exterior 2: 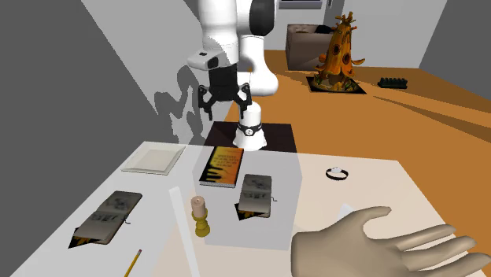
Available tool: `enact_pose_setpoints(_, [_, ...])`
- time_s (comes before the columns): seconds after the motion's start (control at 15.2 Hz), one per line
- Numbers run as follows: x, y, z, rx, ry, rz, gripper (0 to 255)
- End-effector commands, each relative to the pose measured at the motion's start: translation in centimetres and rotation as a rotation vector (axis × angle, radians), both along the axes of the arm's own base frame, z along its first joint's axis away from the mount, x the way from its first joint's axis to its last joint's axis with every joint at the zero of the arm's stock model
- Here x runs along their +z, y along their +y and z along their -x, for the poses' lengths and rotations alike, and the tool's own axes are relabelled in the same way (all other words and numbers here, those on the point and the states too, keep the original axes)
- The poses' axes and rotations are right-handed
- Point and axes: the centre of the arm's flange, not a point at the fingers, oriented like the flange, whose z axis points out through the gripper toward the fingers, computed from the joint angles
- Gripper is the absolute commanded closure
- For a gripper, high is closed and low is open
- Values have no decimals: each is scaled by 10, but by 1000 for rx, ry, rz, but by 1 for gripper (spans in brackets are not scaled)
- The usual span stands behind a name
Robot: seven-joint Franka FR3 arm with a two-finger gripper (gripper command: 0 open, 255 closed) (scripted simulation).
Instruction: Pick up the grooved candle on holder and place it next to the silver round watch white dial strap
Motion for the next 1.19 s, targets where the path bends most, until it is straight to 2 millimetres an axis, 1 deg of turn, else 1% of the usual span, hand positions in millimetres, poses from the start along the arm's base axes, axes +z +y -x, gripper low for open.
enact_pose_setpoints(0.0, [-16,-5,-21,8,-7,4,0])
enact_pose_setpoints(0.99, [-117,-42,-180,66,-44,31,0])
enact_pose_setpoints(1.06, [-123,-44,-188,70,-46,32,0])
enact_pose_setpoints(1.12, [-128,-44,-188,70,-46,32,0])
